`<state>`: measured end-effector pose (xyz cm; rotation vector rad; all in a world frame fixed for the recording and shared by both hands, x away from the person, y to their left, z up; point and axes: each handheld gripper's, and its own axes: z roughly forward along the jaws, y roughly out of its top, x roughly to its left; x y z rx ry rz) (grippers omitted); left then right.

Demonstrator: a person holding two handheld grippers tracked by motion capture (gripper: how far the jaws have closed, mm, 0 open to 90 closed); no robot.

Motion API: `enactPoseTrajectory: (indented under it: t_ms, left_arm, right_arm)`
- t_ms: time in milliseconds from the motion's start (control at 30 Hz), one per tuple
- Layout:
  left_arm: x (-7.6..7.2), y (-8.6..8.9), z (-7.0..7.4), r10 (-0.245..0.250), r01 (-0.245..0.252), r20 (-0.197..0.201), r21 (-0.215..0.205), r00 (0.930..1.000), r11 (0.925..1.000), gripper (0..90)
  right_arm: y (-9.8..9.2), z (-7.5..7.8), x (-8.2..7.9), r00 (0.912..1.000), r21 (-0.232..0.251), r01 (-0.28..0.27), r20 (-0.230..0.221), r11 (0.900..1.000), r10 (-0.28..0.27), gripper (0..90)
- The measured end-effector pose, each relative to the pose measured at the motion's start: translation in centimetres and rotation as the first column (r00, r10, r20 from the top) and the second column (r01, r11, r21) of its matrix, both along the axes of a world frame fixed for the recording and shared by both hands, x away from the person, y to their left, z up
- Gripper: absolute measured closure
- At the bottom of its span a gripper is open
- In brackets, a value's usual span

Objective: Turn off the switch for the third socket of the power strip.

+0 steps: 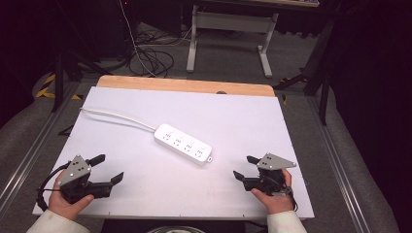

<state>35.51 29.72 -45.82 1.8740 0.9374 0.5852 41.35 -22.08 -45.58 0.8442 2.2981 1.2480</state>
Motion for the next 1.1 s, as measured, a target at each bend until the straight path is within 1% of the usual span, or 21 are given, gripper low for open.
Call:
enactPoseTrajectory:
  t_ms: [33, 133, 167, 200, 233, 267, 333, 400, 533, 567, 733, 900, 933, 1000, 1100]
  left_arm:
    - [0.0, -0.1, 0.0, 0.001, -0.001, -0.003, 0.004, 1.0000, 1.0000, 13.4]
    - [-0.1, -0.1, 0.0, -0.007, 0.007, -0.002, -0.005, 1.0000, 1.0000, 13.5]
    - [-0.1, -0.1, 0.1, -0.009, 0.009, -0.002, -0.010, 1.0000, 0.9999, 13.4]
    - [-0.1, -0.1, 0.1, -0.009, 0.009, -0.007, -0.025, 0.9999, 0.9997, 13.4]
    - [-0.1, -0.1, 0.1, -0.009, 0.009, -0.007, -0.025, 0.9999, 0.9997, 13.4]
    - [-0.1, 0.0, 0.1, -0.011, 0.010, -0.015, -0.035, 0.9998, 0.9993, 13.4]
    - [-0.1, 0.1, 0.2, -0.009, 0.008, -0.023, -0.043, 0.9997, 0.9990, 13.4]
    - [-0.1, 0.1, 0.2, -0.009, 0.008, -0.019, -0.053, 0.9998, 0.9985, 13.4]
    - [-0.1, 0.1, 0.2, -0.008, 0.008, -0.017, -0.049, 0.9998, 0.9988, 13.4]
    - [-0.1, 0.1, 0.2, -0.008, 0.007, -0.012, -0.041, 0.9999, 0.9991, 13.4]
    - [-0.2, 0.1, 0.2, -0.008, 0.007, -0.009, -0.046, 0.9999, 0.9989, 13.4]
    - [-0.2, 0.1, 0.2, -0.003, 0.003, -0.006, -0.036, 1.0000, 0.9994, 13.4]
    - [-0.2, 0.1, 0.2, -0.001, 0.000, -0.010, -0.040, 1.0000, 0.9992, 13.4]
    - [-0.2, 0.1, 0.2, 0.000, 0.000, -0.010, -0.036, 1.0000, 0.9994, 13.4]
    - [-0.2, 0.1, 0.3, 0.000, 0.000, -0.016, -0.045, 0.9999, 0.9990, 13.4]
  right_arm:
    - [0.0, 0.0, 0.0, 1.0000, 0.001, -0.001, 0.002, 1.000, 0.001, 27.9]
    - [0.1, 0.0, 0.0, 1.0000, 0.001, -0.003, 0.003, 1.000, 0.003, 28.4]
    - [0.1, 0.0, 0.0, 1.0000, 0.001, -0.003, 0.003, 1.000, 0.003, 28.4]
    - [0.1, 0.0, 0.0, 1.0000, 0.002, -0.003, 0.004, 1.000, 0.003, 28.4]
    - [0.1, 0.0, 0.0, 1.0000, 0.002, -0.003, 0.004, 1.000, 0.003, 28.4]
    - [0.1, 0.0, 0.0, 1.0000, 0.002, -0.002, 0.005, 1.000, 0.002, 28.7]
    - [0.1, 0.0, 0.0, 1.0000, 0.000, -0.003, 0.006, 1.000, 0.003, 28.9]
    - [0.2, 0.0, 0.0, 1.0000, -0.005, -0.003, 0.007, 1.000, 0.003, 28.9]
    - [0.2, 0.1, 0.0, 1.0000, -0.008, -0.002, 0.009, 1.000, 0.002, 28.9]
    - [0.2, 0.1, 0.0, 0.9999, -0.010, -0.001, 0.012, 1.000, 0.001, 29.0]
    - [0.3, 0.3, -0.1, 0.9999, -0.011, -0.002, 0.017, 1.000, 0.003, 29.0]
    - [0.4, 0.5, 0.0, 0.9998, -0.014, -0.002, 0.018, 1.000, 0.002, 29.8]
    - [0.4, 0.7, 0.1, 0.9998, -0.021, 0.005, 0.017, 1.000, -0.004, 31.3]
    - [0.4, 0.9, 0.2, 0.9998, -0.026, 0.015, 0.014, 1.000, -0.014, 31.4]
    - [0.6, 1.8, 0.4, 0.9998, -0.013, 0.014, 0.016, 1.000, -0.014, 33.2]
